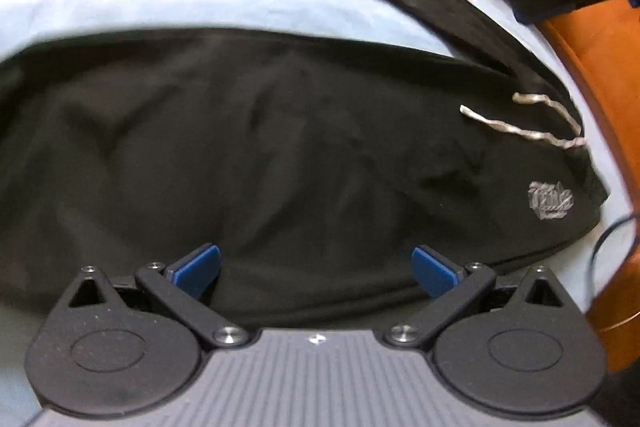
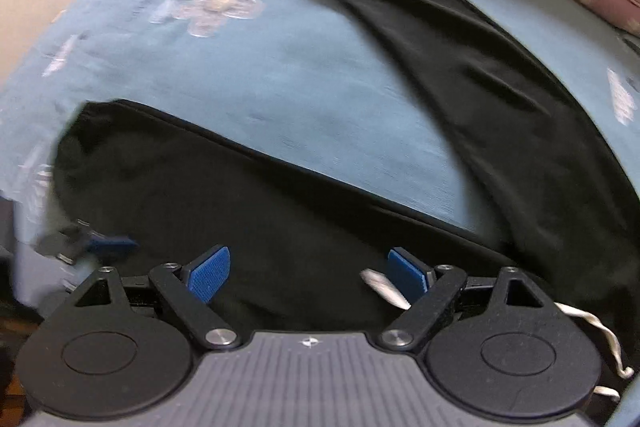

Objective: Fold clothes

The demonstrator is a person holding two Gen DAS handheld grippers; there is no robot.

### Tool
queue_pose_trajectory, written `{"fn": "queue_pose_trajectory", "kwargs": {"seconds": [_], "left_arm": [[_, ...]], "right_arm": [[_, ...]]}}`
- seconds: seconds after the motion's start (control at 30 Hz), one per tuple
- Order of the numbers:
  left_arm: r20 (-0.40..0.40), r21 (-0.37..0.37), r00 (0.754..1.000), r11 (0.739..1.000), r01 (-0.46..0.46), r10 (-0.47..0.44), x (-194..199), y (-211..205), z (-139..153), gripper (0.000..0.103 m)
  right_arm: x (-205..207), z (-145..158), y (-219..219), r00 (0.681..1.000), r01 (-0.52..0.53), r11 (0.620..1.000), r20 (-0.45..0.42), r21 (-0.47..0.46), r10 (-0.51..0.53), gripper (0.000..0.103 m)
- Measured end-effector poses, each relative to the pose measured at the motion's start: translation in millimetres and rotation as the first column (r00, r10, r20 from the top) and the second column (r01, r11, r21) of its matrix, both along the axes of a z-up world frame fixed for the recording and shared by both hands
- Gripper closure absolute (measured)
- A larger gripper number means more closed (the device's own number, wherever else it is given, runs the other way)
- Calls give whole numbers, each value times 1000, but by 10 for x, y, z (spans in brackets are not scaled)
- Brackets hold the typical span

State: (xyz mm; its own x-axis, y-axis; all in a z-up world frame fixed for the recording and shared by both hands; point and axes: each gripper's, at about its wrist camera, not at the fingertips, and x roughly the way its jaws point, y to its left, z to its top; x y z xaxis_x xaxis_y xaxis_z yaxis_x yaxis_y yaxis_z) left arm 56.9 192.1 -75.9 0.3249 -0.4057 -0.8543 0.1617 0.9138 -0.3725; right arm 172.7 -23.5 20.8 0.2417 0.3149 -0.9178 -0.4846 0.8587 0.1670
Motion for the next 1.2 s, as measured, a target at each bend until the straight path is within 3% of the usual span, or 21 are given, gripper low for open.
{"fn": "queue_pose_trajectory", "kwargs": {"seconds": [0.13, 0.23, 0.33, 0.47, 0.6, 0.7, 0.83, 1.0, 1.2], "left_arm": [[-64, -42, 997, 998, -37, 35, 41, 373, 394, 2], [-111, -29, 993, 998, -51, 48, 173, 681, 668, 2], [-143, -67, 989, 996, -50, 40, 344, 887, 859, 2], [-151, -120, 988, 993, 5, -24, 625, 978, 1036, 2], [-124, -76, 986, 992, 102, -111, 897, 845, 1155, 2], [-119, -108, 984, 987, 117, -130, 1004, 793, 1267, 2], [-136, -141, 984, 985, 95, -115, 1018, 774, 1296, 2], [-167, -139, 983, 989, 57, -80, 940, 794, 1273, 2], [-183, -78, 983, 997, -23, 9, 924, 703, 1313, 2]], "right_arm": [[166, 151, 514, 998, -57, 998, -31, 36, 58, 13], [276, 316, 809, 998, -26, 999, -61, 24, 27, 13], [293, 549, 991, 995, 0, 1000, -101, 4, 1, 13], [239, 909, 1066, 989, 58, 997, -134, -55, -65, 13], [202, 1278, 921, 979, 181, 982, -89, -50, -185, 13], [194, 1484, 796, 961, 274, 961, -34, -26, -275, 13], [199, 1543, 713, 929, 368, 930, -54, 13, -367, 14], [212, 1520, 773, 939, 341, 939, -39, -36, -343, 14], [311, 1420, 590, 942, 328, 945, -81, 0, -327, 14]]}}
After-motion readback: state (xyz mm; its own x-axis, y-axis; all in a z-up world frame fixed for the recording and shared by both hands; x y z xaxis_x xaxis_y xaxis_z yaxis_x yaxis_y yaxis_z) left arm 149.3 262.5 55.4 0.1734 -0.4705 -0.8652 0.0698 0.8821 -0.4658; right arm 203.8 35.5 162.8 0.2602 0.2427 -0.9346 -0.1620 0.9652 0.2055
